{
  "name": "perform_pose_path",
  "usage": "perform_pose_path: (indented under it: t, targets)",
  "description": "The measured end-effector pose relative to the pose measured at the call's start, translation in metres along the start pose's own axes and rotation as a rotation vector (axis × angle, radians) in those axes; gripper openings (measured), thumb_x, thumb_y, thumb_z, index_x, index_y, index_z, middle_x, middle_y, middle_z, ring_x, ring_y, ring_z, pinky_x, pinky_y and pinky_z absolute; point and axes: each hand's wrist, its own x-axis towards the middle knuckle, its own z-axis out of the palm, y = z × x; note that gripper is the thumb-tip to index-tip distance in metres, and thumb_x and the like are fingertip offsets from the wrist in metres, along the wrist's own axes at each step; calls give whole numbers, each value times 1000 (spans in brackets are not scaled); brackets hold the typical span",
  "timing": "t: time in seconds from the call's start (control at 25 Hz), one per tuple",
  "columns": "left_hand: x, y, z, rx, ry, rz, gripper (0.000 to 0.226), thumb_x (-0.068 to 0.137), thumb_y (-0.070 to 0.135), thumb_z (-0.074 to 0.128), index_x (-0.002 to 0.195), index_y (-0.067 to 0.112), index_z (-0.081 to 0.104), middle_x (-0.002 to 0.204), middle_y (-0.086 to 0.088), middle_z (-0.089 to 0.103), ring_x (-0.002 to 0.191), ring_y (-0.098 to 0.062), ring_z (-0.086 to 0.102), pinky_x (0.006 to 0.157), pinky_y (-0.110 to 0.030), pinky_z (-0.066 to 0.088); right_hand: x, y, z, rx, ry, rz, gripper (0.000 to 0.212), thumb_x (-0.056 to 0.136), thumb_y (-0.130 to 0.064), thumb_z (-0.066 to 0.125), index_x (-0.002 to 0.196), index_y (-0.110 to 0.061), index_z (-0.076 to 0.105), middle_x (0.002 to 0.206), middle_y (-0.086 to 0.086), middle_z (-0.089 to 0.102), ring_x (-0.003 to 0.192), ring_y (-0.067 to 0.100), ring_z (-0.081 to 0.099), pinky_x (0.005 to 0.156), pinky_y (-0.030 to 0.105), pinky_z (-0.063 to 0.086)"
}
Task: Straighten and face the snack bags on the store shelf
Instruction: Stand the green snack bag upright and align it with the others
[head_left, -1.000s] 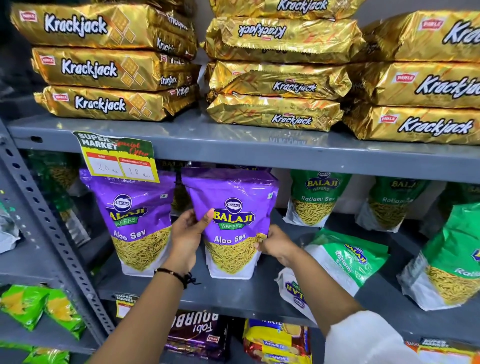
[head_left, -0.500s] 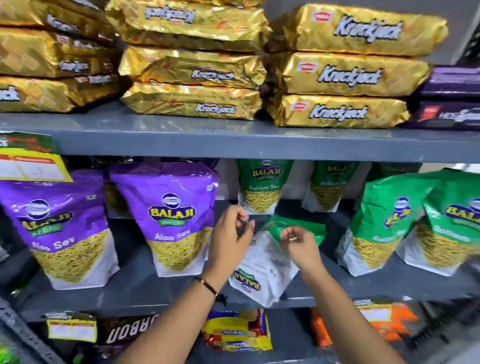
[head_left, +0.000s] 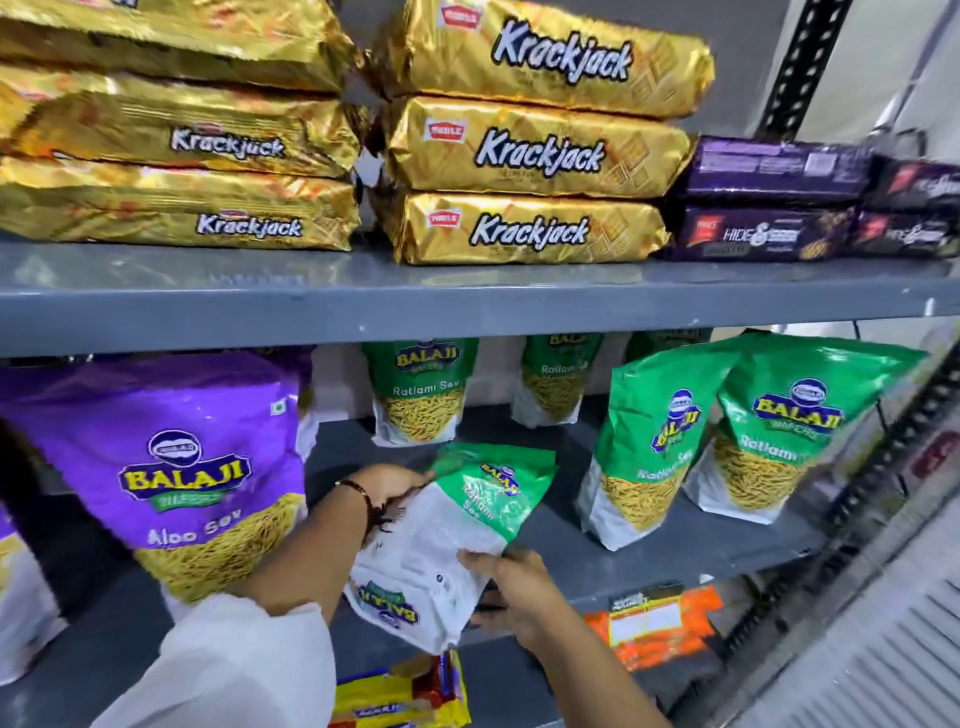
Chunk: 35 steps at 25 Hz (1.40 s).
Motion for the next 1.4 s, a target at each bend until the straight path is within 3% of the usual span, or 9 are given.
perform_pose_path:
  t: [0.16,0.32,0.48,0.64,0.76,0.96,1.16,1.32,1.4]
  targets:
    - [-17,-1,-11,-356,-111,10,23,75,28,70,82,6,70,64,-5,74,57,-16,66,68,-28,53,4,2,-7,32,10,-94,42,63,5,71,102,-4,56,85,8,67,77,30,66,63,40,56]
    - [-62,1,-12,-603,-6,307,30,69,16,72,96,3,69,84,-1,74,70,-14,69,76,-28,54,5,-18,-20,-43,-28,-328,57,53,8,72,103,-9,50,94,9,68,88,26,65,61,34,56]
    - [-90,7,-8,-681,98,536,20,77,-1,60,93,9,68,76,5,77,72,-7,70,68,-19,57,20,-48,-19,-138,-74,-518,62,52,12,72,99,-23,53,102,13,67,97,30,62,86,47,52]
    - [-94,-7,3,-709,206,545,25,73,-11,61,86,10,65,73,5,76,71,-10,69,65,-19,57,35,-54,-22,-277,-100,-570,60,64,20,64,101,-26,54,104,11,65,97,25,62,88,41,49]
    - [-92,-25,14,-718,260,517,23,69,-8,67,82,10,65,78,0,75,85,-23,64,82,-31,53,39,-45,-24,-249,-95,-523,50,70,18,61,95,-25,55,99,13,65,95,28,59,84,39,49]
    - [-96,-21,9,-628,276,557,38,67,-10,68,93,17,59,96,-1,69,93,-20,61,81,-25,52,16,-18,-9,-169,280,-672,39,68,7,69,73,-27,51,81,3,58,76,21,57,64,22,48]
    - [-104,-10,-1,-519,175,622,51,69,-11,68,113,10,55,105,0,67,87,-10,66,78,-17,54,-8,26,14,-397,374,-789,26,69,-6,68,90,-21,63,127,0,32,105,14,49,83,21,49]
    - [-115,-14,15,-474,431,582,27,67,5,75,77,21,57,83,-2,68,78,-21,64,67,-28,55,-10,21,25,-536,257,-570,81,54,-42,67,129,-19,45,114,6,39,105,21,49,93,31,44]
    - [-124,-20,34,-209,667,540,36,63,28,80,61,23,44,69,-3,64,64,-25,62,55,-34,48,-12,14,30,-512,174,-536,100,45,-43,69,135,-21,32,113,5,46,106,20,50,89,31,47]
